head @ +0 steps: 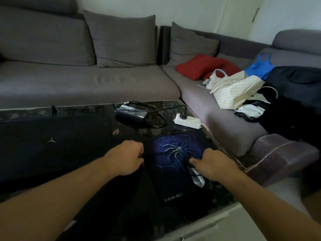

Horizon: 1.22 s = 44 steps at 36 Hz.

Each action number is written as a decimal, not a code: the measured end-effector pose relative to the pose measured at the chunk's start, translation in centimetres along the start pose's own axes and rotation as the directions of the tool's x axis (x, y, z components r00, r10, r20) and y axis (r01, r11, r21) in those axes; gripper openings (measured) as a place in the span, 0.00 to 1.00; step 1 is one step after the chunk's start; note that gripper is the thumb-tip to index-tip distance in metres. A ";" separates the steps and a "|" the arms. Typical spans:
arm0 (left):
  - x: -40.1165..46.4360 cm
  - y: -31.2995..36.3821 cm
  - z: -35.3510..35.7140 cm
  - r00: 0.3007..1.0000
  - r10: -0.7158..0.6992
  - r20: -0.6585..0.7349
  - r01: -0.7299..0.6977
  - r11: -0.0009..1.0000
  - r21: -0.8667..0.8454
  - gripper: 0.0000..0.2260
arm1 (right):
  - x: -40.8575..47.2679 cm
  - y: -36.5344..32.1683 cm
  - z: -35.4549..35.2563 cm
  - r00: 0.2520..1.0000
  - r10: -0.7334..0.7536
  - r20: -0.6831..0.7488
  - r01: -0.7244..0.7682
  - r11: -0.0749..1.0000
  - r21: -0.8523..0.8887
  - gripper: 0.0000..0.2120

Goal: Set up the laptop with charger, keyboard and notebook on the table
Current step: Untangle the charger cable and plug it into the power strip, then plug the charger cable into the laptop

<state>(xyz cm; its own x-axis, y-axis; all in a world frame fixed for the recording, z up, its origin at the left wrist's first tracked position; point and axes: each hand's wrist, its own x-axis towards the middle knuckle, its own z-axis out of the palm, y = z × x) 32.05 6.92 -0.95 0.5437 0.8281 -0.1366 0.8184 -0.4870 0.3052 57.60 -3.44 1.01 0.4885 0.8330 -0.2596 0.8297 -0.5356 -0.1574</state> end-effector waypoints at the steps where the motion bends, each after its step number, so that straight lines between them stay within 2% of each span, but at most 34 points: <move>1: -0.3 0.0 0.5 1.000 0.003 0.010 -0.004 0.999 0.033 0.07 | -0.2 0.1 0.3 1.000 -0.018 -0.008 0.019 0.997 0.078 0.25; 4: -0.6 0.2 1.1 0.999 -0.035 -0.002 0.035 0.999 0.005 0.06 | 0.0 0.1 0.5 0.996 -0.022 -0.088 0.041 0.976 0.213 0.21; 7: -0.4 0.6 0.9 0.994 -0.108 0.006 0.108 0.991 -0.073 0.03 | 0.3 0.0 0.2 0.990 -0.006 -0.144 0.042 0.966 0.254 0.17; 12: 0.5 0.4 0.1 0.967 -0.211 -0.140 0.160 0.938 -0.307 0.04 | 1.5 -0.2 -1.0 0.990 0.043 -0.136 -0.011 0.973 0.232 0.08; 15: 1.2 0.7 -1.3 0.942 -0.269 -0.200 0.157 0.881 -0.446 0.04 | 1.3 -1.2 -3.7 0.994 0.025 -0.108 0.018 0.925 0.380 0.10; 17: 1.5 1.3 -2.4 0.930 -0.312 -0.196 0.137 0.787 -0.602 0.03 | 0.6 -2.4 -5.8 0.996 0.008 -0.091 0.047 0.811 0.583 0.12; 19: 1.5 2.2 -3.5 0.943 -0.303 -0.138 0.094 0.640 -0.763 0.02 | 0.0 -4.2 -8.0 0.988 -0.026 -0.151 0.129 0.669 0.732 0.11; 22: 0.9 3.9 -5.4 0.979 -0.189 -0.080 0.007 0.418 -0.908 0.03 | -0.9 -7.6 -10.5 0.925 -0.181 -0.334 0.379 0.499 0.779 0.03; 25: 0.0 5.0 -7.0 0.990 -0.085 -0.112 -0.085 0.271 -0.959 0.06 | -1.5 -10.6 -10.7 0.845 -0.389 -0.367 0.524 0.465 0.714 0.07; 27: -0.4 5.1 -7.5 0.991 -0.015 -0.129 -0.122 0.237 -0.964 0.07 | -1.6 -11.8 -9.8 0.797 -0.500 -0.340 0.587 0.505 0.633 0.12; 29: -0.7 4.5 -7.5 0.992 0.039 -0.124 -0.130 0.235 -0.963 0.05 | -1.8 -12.1 -8.7 0.763 -0.557 -0.329 0.634 0.541 0.553 0.14; 32: -0.8 3.2 -6.8 0.996 0.044 -0.078 -0.084 0.172 -0.982 0.06 | -2.2 -11.1 -7.2 0.754 -0.596 -0.276 0.625 0.519 0.584 0.16; 33: -0.7 2.7 -6.4 0.997 0.025 -0.071 -0.074 0.167 -0.983 0.08 | -2.1 -10.5 -6.5 0.760 -0.592 -0.269 0.612 0.512 0.602 0.17; 35: -0.4 1.7 -5.6 0.996 -0.055 -0.063 -0.050 0.227 -0.973 0.08 | -1.9 -9.0 -5.0 0.801 -0.530 -0.279 0.576 0.553 0.601 0.18; 37: 0.1 0.9 -4.9 0.987 -0.143 -0.074 -0.024 0.324 -0.946 0.06 | -1.4 -6.6 -3.4 0.879 -0.402 -0.258 0.478 0.739 0.475 0.16; 38: 0.3 0.6 -4.5 0.981 -0.175 -0.089 -0.020 0.360 -0.933 0.06 | -1.3 -5.2 -2.6 0.920 -0.338 -0.200 0.390 0.847 0.362 0.21; 39: 0.6 0.3 -4.3 0.974 -0.198 -0.110 -0.024 0.393 -0.919 0.06 | -1.3 -3.8 -1.7 0.954 -0.280 -0.108 0.299 0.923 0.243 0.30; 40: 0.7 0.2 -4.1 0.969 -0.209 -0.134 -0.032 0.428 -0.903 0.06 | -1.3 -2.6 -0.8 0.975 -0.223 -0.004 0.221 0.966 0.133 0.38; 42: 1.1 0.2 -3.7 0.962 -0.205 -0.179 -0.054 0.498 -0.865 0.05 | -1.0 -1.0 0.7 0.981 -0.160 0.112 0.160 0.987 0.010 0.42; 44: 1.6 0.4 -3.3 0.953 -0.207 -0.221 -0.080 0.533 -0.842 0.06 | -0.4 -0.2 1.4 0.980 -0.171 0.099 0.172 0.985 0.000 0.37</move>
<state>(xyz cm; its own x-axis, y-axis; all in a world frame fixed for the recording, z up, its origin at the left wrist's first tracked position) 32.62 8.94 2.11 0.3076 0.9514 0.0151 0.2364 -0.0918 0.9673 56.87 -3.88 -0.20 0.3099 0.8947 -0.3217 0.9014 -0.3841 -0.1999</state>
